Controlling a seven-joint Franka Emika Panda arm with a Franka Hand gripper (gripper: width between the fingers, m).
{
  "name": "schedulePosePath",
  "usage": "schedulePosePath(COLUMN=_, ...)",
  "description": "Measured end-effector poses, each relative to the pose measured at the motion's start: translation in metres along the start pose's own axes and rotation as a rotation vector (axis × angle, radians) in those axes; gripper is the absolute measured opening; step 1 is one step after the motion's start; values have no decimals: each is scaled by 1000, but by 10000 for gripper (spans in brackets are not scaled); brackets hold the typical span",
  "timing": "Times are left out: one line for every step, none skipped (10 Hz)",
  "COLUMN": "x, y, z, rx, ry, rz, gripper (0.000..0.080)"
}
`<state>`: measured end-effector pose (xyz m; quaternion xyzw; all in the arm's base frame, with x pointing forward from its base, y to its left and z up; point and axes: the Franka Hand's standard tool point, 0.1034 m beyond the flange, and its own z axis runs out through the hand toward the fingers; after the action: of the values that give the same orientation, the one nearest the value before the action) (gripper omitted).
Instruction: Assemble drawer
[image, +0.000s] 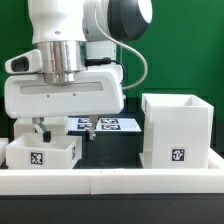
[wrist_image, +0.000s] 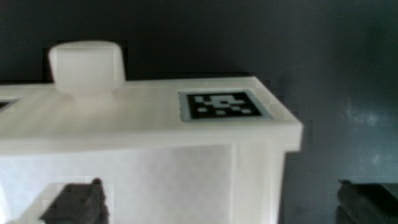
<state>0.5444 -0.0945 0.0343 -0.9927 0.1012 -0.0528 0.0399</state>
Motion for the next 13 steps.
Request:
schedulePosePath(x=-4, y=3, z=7, rx=-5, ry=-8, rz=-28, gripper=649)
schedulePosePath(x=-7, y=6, z=14, rx=-14, ry=-9, rz=-28, gripper=649)
schedulePosePath(x=-12, y=7, z=20, rx=-22, ry=-11, rz=-29, gripper=649)
schedulePosePath(x=-15, y=7, z=24, rx=-22, ry=-18, rz=-30, gripper=649)
schedulePosePath(x=-15, y=6, z=25, rx=-17, ry=-28, rz=-47, gripper=649)
schedulePosePath(x=-13, y=6, z=26, rx=-12, ry=-32, rz=-58, gripper=649)
schedulePosePath(x=-12, y=6, z=26, rx=-13, ry=-31, rz=-62, gripper=649)
schedulePosePath(x=-12, y=6, z=26, rx=-6, ry=-42, rz=-72, gripper=649)
schedulePosePath(x=-10, y=3, z=25, rx=3, ry=-50, rz=-65, gripper=649)
schedulePosePath(x=-7, y=-1, z=24, rx=6, ry=-48, rz=-55, gripper=649)
schedulePosePath(x=-5, y=-3, z=22, rx=12, ry=-51, rz=-54, gripper=555)
schedulePosePath(x=-2, y=-5, z=20, rx=21, ry=-59, rz=-53, gripper=555)
schedulePosePath(x=2, y=-5, z=18, rx=27, ry=-60, rz=-52, gripper=373)
